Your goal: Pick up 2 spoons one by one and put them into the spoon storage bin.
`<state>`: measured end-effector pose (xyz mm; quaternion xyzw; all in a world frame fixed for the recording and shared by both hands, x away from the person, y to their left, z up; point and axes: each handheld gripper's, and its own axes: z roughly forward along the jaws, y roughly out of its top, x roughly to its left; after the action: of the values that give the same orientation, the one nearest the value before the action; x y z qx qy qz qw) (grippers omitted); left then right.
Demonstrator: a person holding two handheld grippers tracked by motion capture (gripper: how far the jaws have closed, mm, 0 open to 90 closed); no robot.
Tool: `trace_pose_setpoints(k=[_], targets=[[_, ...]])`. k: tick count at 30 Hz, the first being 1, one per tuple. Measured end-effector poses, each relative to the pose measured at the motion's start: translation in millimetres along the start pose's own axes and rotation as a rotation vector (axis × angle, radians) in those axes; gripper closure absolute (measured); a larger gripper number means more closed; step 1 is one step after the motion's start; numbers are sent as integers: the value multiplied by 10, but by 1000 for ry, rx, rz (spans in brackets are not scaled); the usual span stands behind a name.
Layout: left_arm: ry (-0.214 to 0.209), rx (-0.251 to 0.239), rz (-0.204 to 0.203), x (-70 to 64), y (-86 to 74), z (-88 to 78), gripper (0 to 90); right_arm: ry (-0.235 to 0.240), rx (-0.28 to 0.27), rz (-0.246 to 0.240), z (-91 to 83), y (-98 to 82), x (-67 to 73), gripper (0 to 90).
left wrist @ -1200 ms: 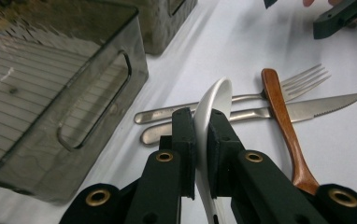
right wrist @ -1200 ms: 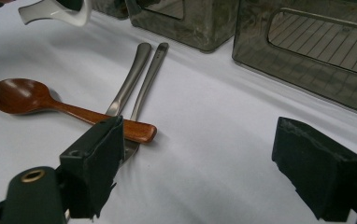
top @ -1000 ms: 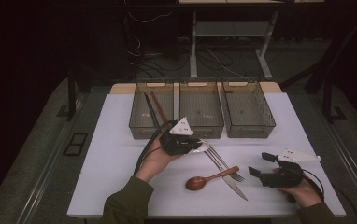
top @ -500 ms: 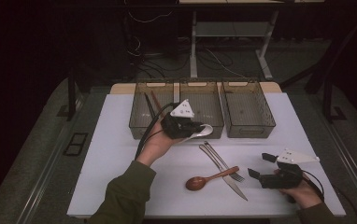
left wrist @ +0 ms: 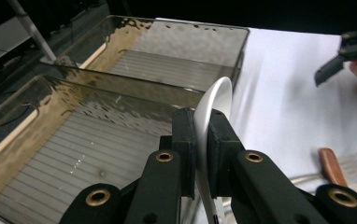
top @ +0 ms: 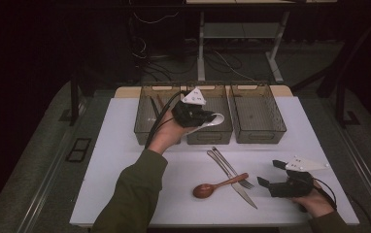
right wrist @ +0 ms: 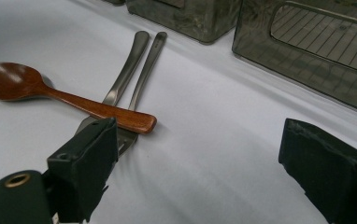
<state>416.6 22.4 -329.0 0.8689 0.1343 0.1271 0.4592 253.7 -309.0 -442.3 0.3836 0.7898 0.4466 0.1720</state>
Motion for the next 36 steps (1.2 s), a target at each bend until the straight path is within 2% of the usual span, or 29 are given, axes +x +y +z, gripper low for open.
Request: trace_pose_setpoints(k=[2, 4, 7, 8, 9, 11, 16, 20, 27, 30, 36], targets=[[8, 14, 15, 33, 34, 48, 825, -1, -1, 2, -3, 0, 0, 116], [14, 11, 8, 50, 59, 105, 825, -1, -5, 4, -7, -1, -3, 116], [22, 28, 21, 89, 78, 176, 824, 1, -2, 8, -11, -4, -1, 116], [27, 21, 11, 94, 77, 213, 824, 0, -2, 8, -11, -5, 1, 116], [32, 35, 32, 123, 78, 236, 824, 0, -2, 10, -14, -6, 2, 116], [32, 31, 8, 136, 57, 304, 824, 1, -4, 12, -16, -4, 3, 116], [41, 55, 6, 192, -11, 447, 824, 3, 0, 17, -14, -8, -3, 116], [50, 74, -14, 222, -72, 553, 824, 4, -4, 14, -17, -7, -4, 116], [65, 122, -31, 230, -124, 660, 813, 2, -8, 10, -17, -9, -5, 116], [60, 112, -47, 242, -128, 650, 749, 3, -7, 9, -19, -11, -5, 117], [40, 70, -79, 223, -109, 603, 679, 3, -6, 12, -21, -13, -3, 117]])
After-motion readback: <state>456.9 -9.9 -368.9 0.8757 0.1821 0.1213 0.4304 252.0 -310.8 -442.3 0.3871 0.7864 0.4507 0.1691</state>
